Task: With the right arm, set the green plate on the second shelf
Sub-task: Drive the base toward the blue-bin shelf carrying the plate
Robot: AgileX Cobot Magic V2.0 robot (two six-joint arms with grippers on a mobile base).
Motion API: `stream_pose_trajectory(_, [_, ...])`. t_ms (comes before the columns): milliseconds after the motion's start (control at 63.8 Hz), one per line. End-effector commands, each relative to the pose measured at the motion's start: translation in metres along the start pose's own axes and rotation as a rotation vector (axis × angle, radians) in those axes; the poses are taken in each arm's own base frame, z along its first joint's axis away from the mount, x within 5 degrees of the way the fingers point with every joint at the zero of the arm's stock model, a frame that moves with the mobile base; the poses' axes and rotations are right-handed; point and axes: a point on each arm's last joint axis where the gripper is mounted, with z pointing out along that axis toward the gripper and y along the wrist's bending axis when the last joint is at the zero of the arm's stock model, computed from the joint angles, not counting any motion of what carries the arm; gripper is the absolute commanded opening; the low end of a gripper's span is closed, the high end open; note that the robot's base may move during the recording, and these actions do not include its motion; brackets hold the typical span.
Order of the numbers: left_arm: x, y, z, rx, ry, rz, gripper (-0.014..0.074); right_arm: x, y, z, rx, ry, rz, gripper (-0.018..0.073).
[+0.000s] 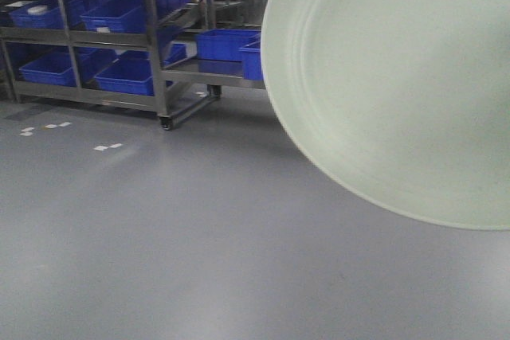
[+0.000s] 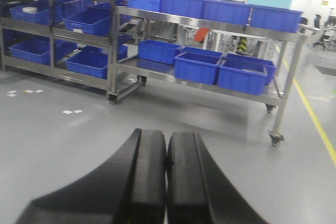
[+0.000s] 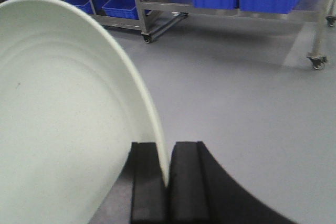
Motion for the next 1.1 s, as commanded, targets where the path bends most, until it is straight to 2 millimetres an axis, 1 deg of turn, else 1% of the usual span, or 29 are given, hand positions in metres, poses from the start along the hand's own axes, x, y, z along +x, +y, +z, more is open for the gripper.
stream_pose_trajectory(0, [0.0049, 0.0006, -0.0003, 0.012, -0.063, -0.012, 0.0130, -0.0157, 0.0074, -0.0019, -0.063, -0.076, -0.009, 0.0052])
stream_pose_trajectory(1081, [0.0049, 0.0006, -0.0003, 0.012, -0.063, -0.012, 0.0130, -0.0156, 0.0073, -0.0018, -0.062, -0.075, -0.009, 0.0052])
